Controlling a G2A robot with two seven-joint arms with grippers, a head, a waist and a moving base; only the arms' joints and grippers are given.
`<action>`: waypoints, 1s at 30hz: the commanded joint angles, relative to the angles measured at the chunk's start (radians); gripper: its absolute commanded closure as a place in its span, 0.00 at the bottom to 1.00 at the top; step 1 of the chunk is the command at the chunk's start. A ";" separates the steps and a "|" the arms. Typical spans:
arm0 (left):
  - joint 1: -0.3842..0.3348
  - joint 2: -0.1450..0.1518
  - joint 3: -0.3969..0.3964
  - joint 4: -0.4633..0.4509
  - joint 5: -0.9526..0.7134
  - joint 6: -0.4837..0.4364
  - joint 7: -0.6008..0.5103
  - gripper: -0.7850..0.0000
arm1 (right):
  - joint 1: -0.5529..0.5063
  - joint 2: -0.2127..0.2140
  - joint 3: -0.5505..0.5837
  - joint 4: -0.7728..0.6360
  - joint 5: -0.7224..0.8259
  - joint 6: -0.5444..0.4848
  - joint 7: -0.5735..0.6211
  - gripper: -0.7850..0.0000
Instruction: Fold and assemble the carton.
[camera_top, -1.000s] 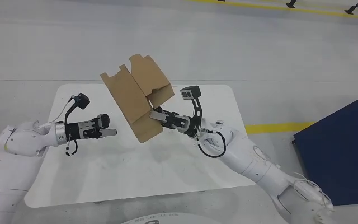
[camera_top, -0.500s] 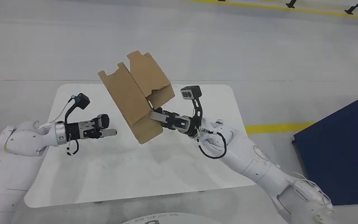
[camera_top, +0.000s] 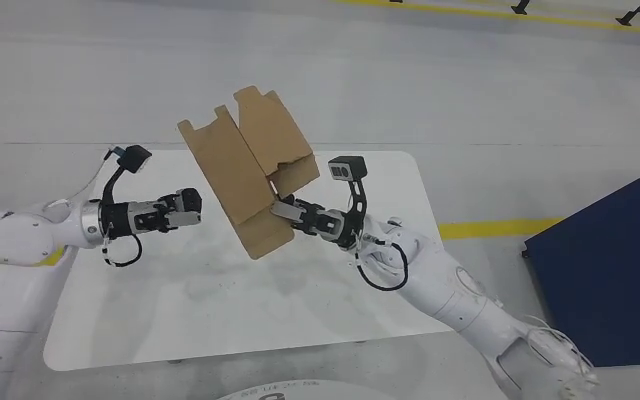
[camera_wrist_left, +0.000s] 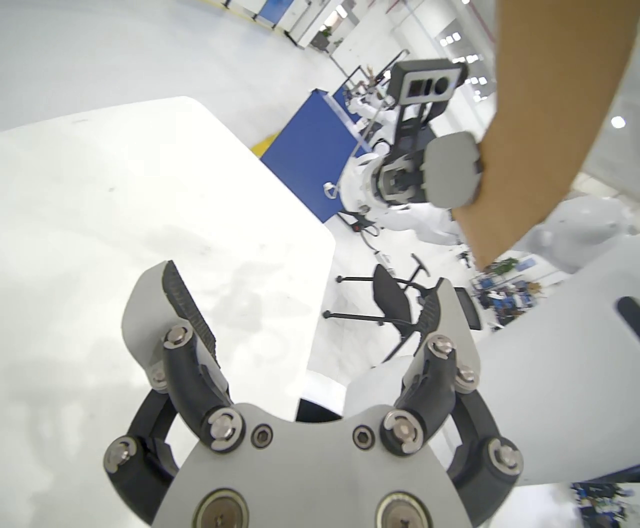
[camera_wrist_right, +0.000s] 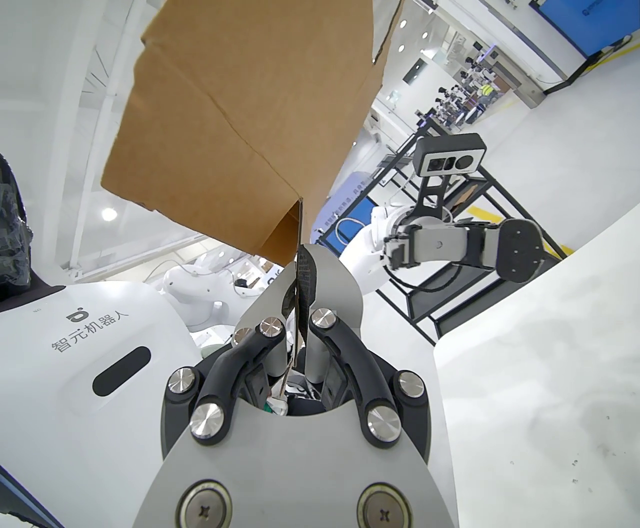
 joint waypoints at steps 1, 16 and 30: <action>-0.023 0.013 0.007 0.002 -0.110 0.045 -0.044 0.00 | -0.009 -0.001 0.013 -0.001 0.002 -0.001 0.002 1.00; -0.095 0.053 0.083 -0.005 -0.373 0.106 -0.105 0.00 | 0.024 -0.046 -0.003 0.040 -0.071 0.084 -0.030 1.00; -0.165 0.043 0.196 0.053 -0.326 -0.013 0.014 0.47 | 0.051 -0.089 -0.024 0.075 -0.118 0.114 -0.036 1.00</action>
